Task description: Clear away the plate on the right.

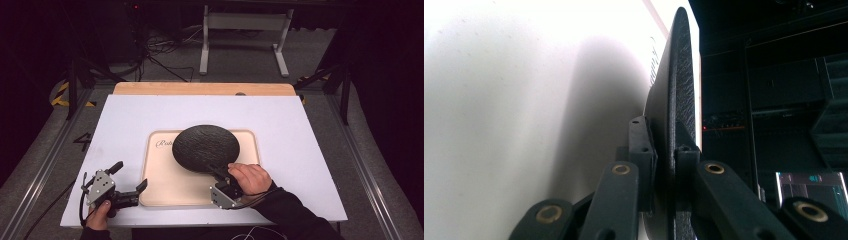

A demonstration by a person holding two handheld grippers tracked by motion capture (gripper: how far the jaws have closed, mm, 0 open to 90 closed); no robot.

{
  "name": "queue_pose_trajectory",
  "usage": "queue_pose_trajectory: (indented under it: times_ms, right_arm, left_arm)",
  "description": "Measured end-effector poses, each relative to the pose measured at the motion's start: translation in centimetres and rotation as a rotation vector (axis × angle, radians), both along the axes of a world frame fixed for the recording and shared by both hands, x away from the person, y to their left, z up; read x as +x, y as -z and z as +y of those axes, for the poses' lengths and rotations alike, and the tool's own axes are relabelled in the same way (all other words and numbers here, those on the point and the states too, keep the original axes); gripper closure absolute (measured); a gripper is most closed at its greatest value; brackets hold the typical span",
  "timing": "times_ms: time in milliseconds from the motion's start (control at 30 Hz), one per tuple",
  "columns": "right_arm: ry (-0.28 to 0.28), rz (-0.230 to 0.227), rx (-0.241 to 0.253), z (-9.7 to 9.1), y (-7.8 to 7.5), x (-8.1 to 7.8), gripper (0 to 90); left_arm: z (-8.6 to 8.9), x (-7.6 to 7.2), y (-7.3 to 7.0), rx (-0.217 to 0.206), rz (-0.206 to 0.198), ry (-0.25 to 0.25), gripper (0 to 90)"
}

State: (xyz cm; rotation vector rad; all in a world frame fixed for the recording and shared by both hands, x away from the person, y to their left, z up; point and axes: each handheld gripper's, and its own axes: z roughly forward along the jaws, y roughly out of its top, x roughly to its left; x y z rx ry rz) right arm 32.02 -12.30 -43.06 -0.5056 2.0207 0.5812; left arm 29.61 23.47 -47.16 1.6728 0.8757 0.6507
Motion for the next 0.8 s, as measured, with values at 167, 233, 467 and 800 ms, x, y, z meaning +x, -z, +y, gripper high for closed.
queue_pose_trajectory:
  times_ms: [167, 233, 467, 800]
  right_arm:
    - [-0.011, 0.019, -0.01, 0.32, 0.5, -0.2, 84.5]
    - [-0.014, 0.02, -0.01, 0.38, 0.58, -0.21, 84.4]
    - [-0.013, 0.036, -0.01, 0.5, 0.71, -0.28, 84.3]
    - [-0.014, 0.052, -0.005, 0.6, 0.97, -0.31, 83.7]
  left_arm:
    - [-0.03, 0.03, 0.0, 0.001, 0.0, -0.001, 0.3]
    - [-0.04, 0.03, 0.0, 0.002, 0.0, -0.003, 0.3]
    - [0.01, 0.06, -0.01, 0.001, -0.001, 0.001, 0.3]
    - [0.02, 0.07, -0.01, 0.001, 0.0, 0.002, 0.3]
